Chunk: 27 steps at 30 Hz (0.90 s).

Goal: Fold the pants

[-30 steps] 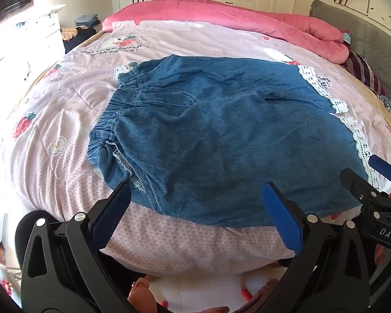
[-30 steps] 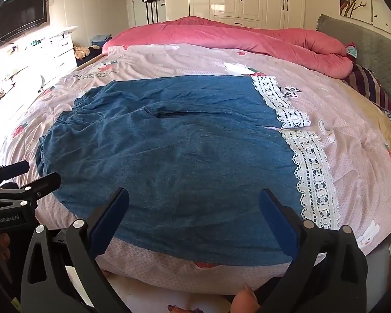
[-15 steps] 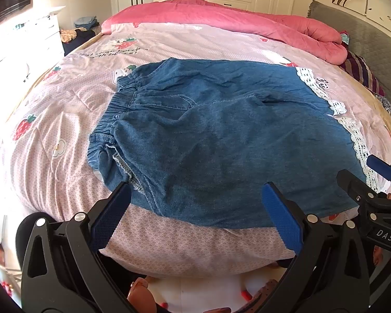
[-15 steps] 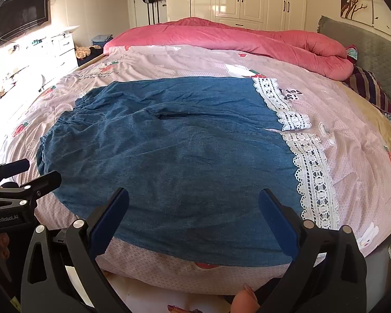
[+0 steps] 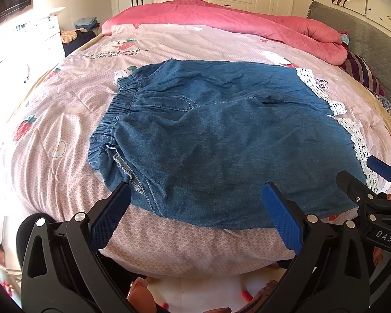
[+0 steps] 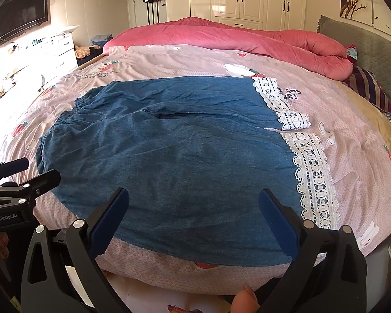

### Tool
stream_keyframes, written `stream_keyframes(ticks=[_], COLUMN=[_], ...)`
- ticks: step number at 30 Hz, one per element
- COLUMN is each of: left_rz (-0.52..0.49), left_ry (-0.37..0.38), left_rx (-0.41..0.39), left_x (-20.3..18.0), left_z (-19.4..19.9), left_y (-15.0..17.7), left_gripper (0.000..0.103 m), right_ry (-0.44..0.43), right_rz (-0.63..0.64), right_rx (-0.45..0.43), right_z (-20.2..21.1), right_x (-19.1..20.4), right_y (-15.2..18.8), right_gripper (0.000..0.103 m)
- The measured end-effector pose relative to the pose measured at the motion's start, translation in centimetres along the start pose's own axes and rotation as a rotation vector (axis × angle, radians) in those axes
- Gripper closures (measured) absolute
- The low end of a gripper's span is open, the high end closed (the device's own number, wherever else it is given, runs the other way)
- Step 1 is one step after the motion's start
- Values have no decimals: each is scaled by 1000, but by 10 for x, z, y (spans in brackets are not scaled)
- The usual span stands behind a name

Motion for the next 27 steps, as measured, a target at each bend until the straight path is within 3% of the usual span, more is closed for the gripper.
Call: stream_keyframes(ticks=[21,27], left_rz=[-13,2], left_ry=[8,28], left_rx=[-5,5], left_x=[-4,2], left_z=[-3,-7], left_y=[-1,-3], left_gripper=[9,9], right_ry=[-7,-53], right_rz=[5,12], right_rx=[4,0], right_z=[-4,-8], right_x=[4,9], right_y=[1,-4], right_gripper=[4,4])
Point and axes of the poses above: each gripper's, at about its wrist camera, not at the fingertips, and z roughly against the way its jaws point, x to its left, y to its underside, the point moved 1 cm from there along -z, roughly the way its jaws point, and after that the axes turned 14 degrees about y, right-handed, at the moved point
